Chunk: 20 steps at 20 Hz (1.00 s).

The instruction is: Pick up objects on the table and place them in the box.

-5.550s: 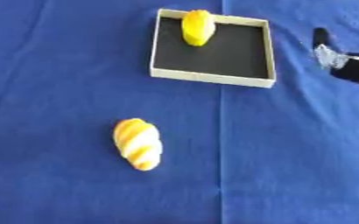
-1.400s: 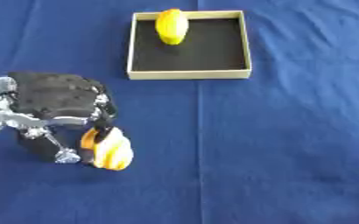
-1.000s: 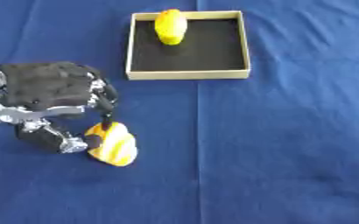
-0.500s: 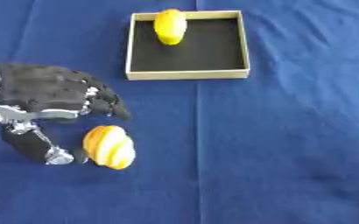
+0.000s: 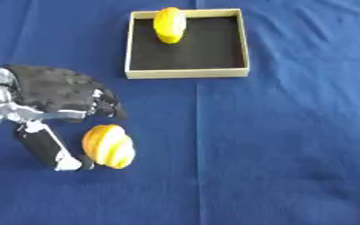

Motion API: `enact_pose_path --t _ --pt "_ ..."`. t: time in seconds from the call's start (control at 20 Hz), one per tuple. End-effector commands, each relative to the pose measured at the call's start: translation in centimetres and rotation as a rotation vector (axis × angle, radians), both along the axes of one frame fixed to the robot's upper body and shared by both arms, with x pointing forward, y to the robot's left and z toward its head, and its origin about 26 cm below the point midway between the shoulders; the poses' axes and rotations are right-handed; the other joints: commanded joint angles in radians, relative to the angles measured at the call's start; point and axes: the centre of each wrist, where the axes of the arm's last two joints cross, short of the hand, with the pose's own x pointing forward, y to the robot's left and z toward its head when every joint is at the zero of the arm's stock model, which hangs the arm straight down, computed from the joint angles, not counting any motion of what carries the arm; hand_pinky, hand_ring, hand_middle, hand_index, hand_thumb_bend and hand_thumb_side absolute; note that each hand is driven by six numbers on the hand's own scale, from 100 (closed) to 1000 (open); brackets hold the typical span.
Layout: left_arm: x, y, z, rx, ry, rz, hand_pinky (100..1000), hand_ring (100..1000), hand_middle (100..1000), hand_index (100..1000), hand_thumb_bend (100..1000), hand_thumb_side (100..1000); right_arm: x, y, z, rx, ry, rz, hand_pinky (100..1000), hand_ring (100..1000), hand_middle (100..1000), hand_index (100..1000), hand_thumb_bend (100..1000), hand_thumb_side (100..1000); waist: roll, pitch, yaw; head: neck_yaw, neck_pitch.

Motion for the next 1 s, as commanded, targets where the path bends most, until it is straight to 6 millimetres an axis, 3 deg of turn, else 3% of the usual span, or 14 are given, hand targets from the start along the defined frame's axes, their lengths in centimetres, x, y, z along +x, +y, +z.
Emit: enact_pose_path --t 0.05,0.2,0.25,0.3,0.35,0.45,0.65,0.85,1.0 --pt "0.6 -0.3 0.0 0.021 -0.028 0.005 893 892 821 931 400 430 -0.2 0.3 0.2 0.006 -0.012 0.013 776 1000 704 905 100 537 0.002 -0.019 -0.003 0.005 -0.002" --pt "1.2 -0.5 -0.8 0.04 -0.026 0.005 874 865 790 902 389 386 -0.2 0.4 0.1 0.013 -0.005 0.012 776 1000 699 905 100 544 0.002 -0.018 -0.005 0.008 0.0" --pt "1.3 -0.6 -1.0 0.04 -0.029 0.006 852 820 745 859 346 302 -0.2 0.4 0.1 0.016 -0.004 0.012 775 1000 698 906 100 549 0.002 -0.017 -0.005 0.008 0.0" --pt "1.4 -0.5 -1.0 0.033 -0.034 0.007 849 815 740 854 338 279 -0.2 0.4 0.1 0.018 -0.003 0.011 775 1000 697 906 100 550 0.002 -0.017 -0.005 0.008 0.0" --pt "1.4 -0.5 -1.0 0.018 -0.044 0.011 829 769 687 807 298 100 -0.2 0.4 0.1 0.021 -0.001 0.011 776 1000 696 906 100 555 0.002 -0.016 -0.005 0.007 0.001" --pt "1.1 -0.4 -0.6 -0.028 -0.07 0.008 807 719 626 745 224 100 -0.2 0.5 0.0 0.025 0.003 0.009 776 1000 695 906 100 559 0.002 -0.015 -0.005 0.007 0.001" --pt "-1.1 -0.4 1.6 -0.12 -0.145 -0.033 799 715 634 749 152 129 -0.4 0.5 -0.2 0.025 0.013 0.002 775 1000 694 905 100 555 0.002 -0.016 -0.005 0.005 0.002" --pt "-4.2 -0.5 5.0 -0.218 -0.19 -0.098 790 709 635 751 100 129 -0.5 0.5 -0.4 0.022 0.015 -0.006 776 1000 693 905 100 546 0.002 -0.02 -0.002 0.001 0.002" --pt "-5.2 -0.6 7.8 -0.318 -0.241 -0.11 775 709 632 745 104 110 -0.5 0.3 -0.3 0.014 0.004 -0.002 776 1000 693 903 100 529 0.003 -0.027 -0.001 -0.001 0.006"
